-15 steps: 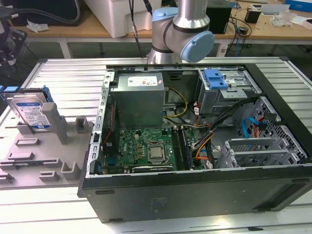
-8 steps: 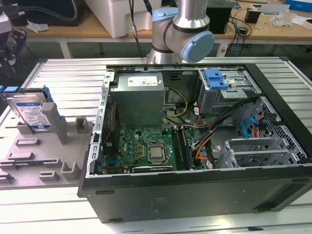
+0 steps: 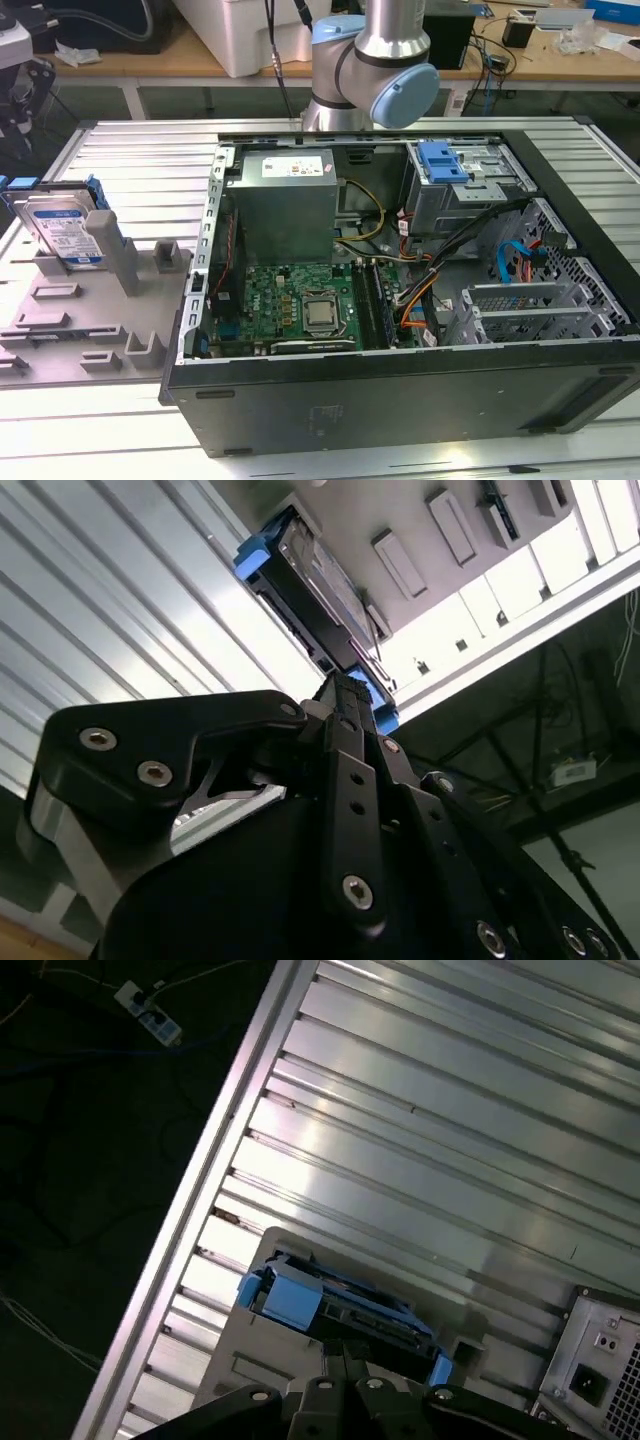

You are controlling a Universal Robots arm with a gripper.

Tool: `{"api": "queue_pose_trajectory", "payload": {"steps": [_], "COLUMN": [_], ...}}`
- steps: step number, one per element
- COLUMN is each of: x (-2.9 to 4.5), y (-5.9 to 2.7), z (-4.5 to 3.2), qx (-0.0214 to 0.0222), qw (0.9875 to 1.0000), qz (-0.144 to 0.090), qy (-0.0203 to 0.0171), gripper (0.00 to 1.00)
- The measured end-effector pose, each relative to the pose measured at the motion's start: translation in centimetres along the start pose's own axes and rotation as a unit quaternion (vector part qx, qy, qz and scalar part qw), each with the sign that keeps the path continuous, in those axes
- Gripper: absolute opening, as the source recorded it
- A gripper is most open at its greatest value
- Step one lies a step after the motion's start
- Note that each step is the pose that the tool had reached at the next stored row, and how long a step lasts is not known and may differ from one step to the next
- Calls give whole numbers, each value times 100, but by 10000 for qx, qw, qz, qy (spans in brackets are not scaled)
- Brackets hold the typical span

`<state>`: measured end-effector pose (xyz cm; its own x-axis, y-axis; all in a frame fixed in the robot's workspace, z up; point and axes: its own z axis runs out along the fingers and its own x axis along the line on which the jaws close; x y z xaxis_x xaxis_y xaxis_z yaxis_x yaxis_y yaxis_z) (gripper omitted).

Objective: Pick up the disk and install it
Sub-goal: 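Pick up the disk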

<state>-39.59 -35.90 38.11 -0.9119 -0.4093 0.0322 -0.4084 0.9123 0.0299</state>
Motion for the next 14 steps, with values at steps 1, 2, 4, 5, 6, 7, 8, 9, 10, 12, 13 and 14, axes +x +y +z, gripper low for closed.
{"api": "queue_pose_trajectory", "payload": {"steps": [1,2,4,5,6,7,8,9,10,12,13,14], "x": [0,1,4,5,6,7,8,9,10,10,11,11], "y": [1,2,4,4,4,5,5,6,6,6,6,6], "z": [0,0,0,1,1,1,2,2,2,5,6,7], "qx": [2,4,10,12,14,16,18,19,21,26,29,33], "qw": [10000,9999,9995,9993,9991,9988,9984,9980,9976,9963,9954,9944], "qz": [-72,-131,-324,-378,-435,-493,-566,-632,-686,-858,-960,-1053], "qy": [2,4,10,11,13,14,17,18,20,24,27,30], "gripper": [11,17,29,36,42,42,47,54,54,54,54,54]}}
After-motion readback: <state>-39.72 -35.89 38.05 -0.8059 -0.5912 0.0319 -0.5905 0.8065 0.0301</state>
